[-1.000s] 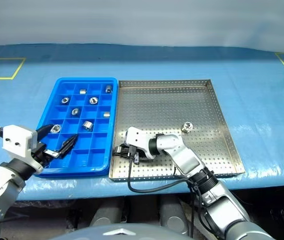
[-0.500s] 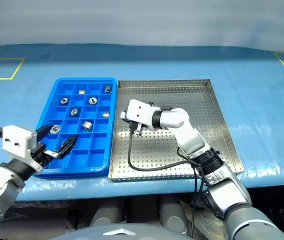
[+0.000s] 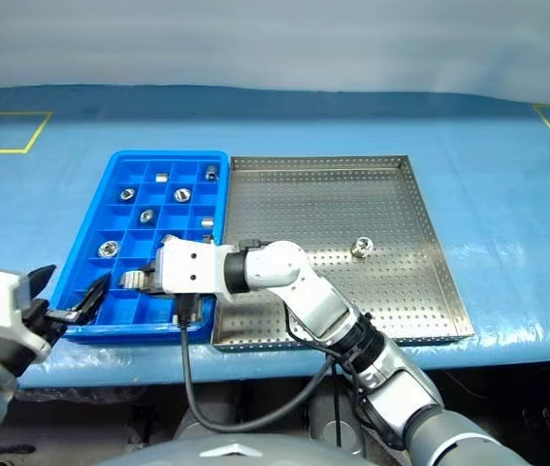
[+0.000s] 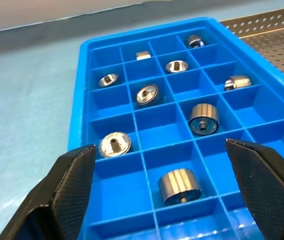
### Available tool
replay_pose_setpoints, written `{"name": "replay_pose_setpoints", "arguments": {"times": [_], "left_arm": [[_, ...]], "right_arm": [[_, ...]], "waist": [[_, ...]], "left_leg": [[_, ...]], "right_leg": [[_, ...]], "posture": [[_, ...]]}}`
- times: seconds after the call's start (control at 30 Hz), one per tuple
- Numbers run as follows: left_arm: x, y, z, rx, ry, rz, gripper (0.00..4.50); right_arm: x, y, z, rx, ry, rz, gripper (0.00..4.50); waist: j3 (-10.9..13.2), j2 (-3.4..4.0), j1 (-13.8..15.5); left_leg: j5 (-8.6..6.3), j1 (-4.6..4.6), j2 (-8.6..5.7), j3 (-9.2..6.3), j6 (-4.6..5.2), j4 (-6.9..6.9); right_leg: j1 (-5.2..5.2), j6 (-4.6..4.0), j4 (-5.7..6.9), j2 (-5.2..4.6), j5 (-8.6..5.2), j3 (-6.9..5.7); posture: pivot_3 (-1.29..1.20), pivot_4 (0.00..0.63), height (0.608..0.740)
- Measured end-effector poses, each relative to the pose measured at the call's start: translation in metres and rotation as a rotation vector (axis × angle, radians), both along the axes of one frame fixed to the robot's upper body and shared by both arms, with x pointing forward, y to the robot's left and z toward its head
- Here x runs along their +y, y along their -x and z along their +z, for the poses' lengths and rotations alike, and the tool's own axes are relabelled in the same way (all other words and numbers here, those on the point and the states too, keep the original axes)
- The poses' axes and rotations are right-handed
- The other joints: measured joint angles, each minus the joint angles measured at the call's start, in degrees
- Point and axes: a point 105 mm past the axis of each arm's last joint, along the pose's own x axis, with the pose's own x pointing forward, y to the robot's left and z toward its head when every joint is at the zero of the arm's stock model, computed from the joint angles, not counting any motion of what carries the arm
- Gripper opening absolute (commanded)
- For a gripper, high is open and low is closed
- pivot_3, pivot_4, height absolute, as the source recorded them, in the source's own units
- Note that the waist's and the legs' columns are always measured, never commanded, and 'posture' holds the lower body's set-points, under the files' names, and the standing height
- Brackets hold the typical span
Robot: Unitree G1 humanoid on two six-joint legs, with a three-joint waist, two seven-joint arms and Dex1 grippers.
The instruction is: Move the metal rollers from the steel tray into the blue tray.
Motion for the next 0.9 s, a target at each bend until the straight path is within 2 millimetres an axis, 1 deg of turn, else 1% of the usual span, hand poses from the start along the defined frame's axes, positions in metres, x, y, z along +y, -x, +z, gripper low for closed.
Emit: {"name": "replay_pose_setpoints", "arguments": {"times": [0.07,0.17,0.27,0.33,0.4,0.53,0.67,0.8,0.87,0.9], "left_arm": [[-0.003,0.01,-0.001,0.012,0.011,-0.014,4.5],[-0.017,0.034,-0.01,0.071,0.049,-0.077,4.5],[-0.024,0.046,-0.011,0.085,0.079,-0.098,4.5],[-0.029,0.053,-0.014,0.114,0.079,-0.119,4.5],[-0.032,0.061,-0.018,0.156,0.086,-0.131,4.5],[-0.034,0.067,-0.02,0.175,0.097,-0.141,4.5],[-0.04,0.067,-0.022,0.17,0.116,-0.166,4.5],[-0.044,0.059,-0.019,0.141,0.113,-0.191,4.5],[-0.046,0.054,-0.018,0.121,0.104,-0.201,4.5],[-0.046,0.051,-0.017,0.113,0.099,-0.203,4.5]], "right_arm": [[0.004,-0.002,-0.005,0.02,0.006,0.0,0.74],[0.007,-0.009,-0.013,0.047,0.022,-0.011,0.74],[0.011,-0.013,-0.021,0.079,0.033,-0.015,0.74],[0.014,-0.015,-0.024,0.089,0.04,-0.013,0.74],[0.015,-0.016,-0.03,0.101,0.051,-0.015,0.74],[0.015,-0.016,-0.037,0.114,0.072,-0.008,0.74],[0.014,-0.014,-0.043,0.132,0.085,0.003,0.74],[0.011,-0.012,-0.062,0.17,0.149,0.01,0.74],[0.011,-0.012,-0.062,0.166,0.15,0.007,1.47],[0.011,-0.012,-0.062,0.161,0.151,0.005,1.75]], "waist": [[-0.03,-0.05,0.28],[-0.03,-0.08,1.04],[-0.02,-0.09,2.36],[0.0,-0.07,2.82],[0.01,-0.05,3.01],[0.05,-0.01,3.26],[0.08,0.03,3.4],[0.1,0.07,3.44],[0.09,0.06,3.41],[0.09,0.06,3.42]], "left_leg": [[0.0,0.01,0.02,0.0,-0.01,-0.01],[-0.01,0.0,0.0,0.02,0.02,-0.02],[-0.01,-0.03,0.05,-0.03,0.0,-0.03],[-0.01,-0.03,0.08,-0.02,0.0,-0.03],[-0.01,-0.03,0.08,-0.02,0.01,-0.03],[-0.01,-0.06,0.09,-0.02,0.01,-0.03],[-0.01,-0.06,0.1,-0.02,0.01,-0.04],[-0.01,-0.06,0.11,-0.02,0.01,-0.03],[-0.01,-0.03,0.1,-0.01,0.0,-0.03],[-0.01,-0.03,0.1,-0.01,0.0,-0.03]], "right_leg": [[0.0,-0.03,0.01,0.02,-0.02,0.0],[-0.01,-0.07,-0.02,-0.01,-0.05,0.01],[-0.02,-0.13,-0.01,0.05,-0.11,-0.06],[-0.01,0.11,-0.02,0.09,-0.26,-0.06],[-0.01,0.14,-0.03,0.09,-0.28,-0.06],[-0.04,0.16,-0.04,0.11,-0.29,-0.06],[-0.04,0.15,-0.04,0.14,-0.29,-0.06],[-0.03,0.15,-0.03,0.16,-0.29,-0.06],[-0.02,0.16,-0.02,0.16,-0.29,-0.05],[-0.01,0.16,-0.02,0.17,-0.29,-0.06]], "posture": [[0.19,0.15,0.74],[0.23,0.15,0.74],[0.26,0.15,0.74],[0.27,0.15,0.74],[0.28,0.15,0.74],[0.27,0.15,0.74],[0.27,0.15,0.74],[0.24,0.15,0.74],[0.24,0.15,0.74],[0.23,0.15,0.74]]}}
